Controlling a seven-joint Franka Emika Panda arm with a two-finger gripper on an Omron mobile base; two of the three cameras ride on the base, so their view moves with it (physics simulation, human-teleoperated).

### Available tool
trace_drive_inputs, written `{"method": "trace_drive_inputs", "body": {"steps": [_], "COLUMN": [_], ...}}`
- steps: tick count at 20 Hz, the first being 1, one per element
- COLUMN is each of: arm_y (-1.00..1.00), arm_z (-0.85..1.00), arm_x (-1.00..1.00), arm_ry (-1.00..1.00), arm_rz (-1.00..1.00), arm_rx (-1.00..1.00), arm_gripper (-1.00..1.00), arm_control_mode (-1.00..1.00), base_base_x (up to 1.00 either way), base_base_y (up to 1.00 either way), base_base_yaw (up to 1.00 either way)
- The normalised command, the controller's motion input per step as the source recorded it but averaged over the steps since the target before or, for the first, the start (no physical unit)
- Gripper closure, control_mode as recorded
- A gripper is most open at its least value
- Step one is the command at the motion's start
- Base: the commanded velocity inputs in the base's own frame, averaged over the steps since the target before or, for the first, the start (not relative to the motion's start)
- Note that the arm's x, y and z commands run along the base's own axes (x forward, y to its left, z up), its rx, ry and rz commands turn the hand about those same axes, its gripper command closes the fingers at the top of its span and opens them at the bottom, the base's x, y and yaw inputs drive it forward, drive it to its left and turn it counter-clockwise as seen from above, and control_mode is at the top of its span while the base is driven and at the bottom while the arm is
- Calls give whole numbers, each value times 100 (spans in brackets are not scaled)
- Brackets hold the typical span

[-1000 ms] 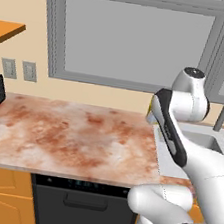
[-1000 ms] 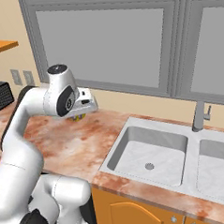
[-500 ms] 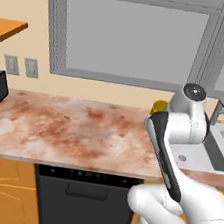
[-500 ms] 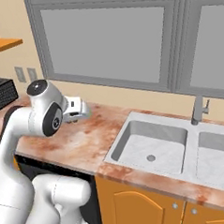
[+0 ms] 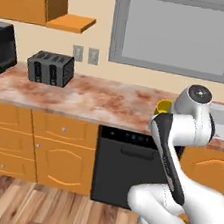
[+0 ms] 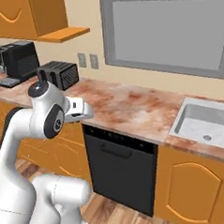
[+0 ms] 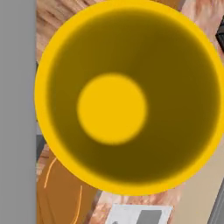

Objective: Clear the mugs and bowl far away from the sink.

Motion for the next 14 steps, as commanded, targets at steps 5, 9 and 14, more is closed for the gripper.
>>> {"method": "trace_drive_inputs", "body": {"steps": [5, 9, 14], "arm_y": [0, 0, 0], "arm_z": [0, 0, 0], "arm_x": [0, 0, 0], "arm_ry": [0, 0, 0], "arm_rz": [0, 0, 0], "arm_rx": [0, 0, 0], "arm_gripper": [100, 100, 100], "arm_control_mode": [100, 100, 100], "base_base_x": [-22, 0, 0], "base_base_y": [95, 43, 2], "base_base_yaw": [74, 97, 100]}}
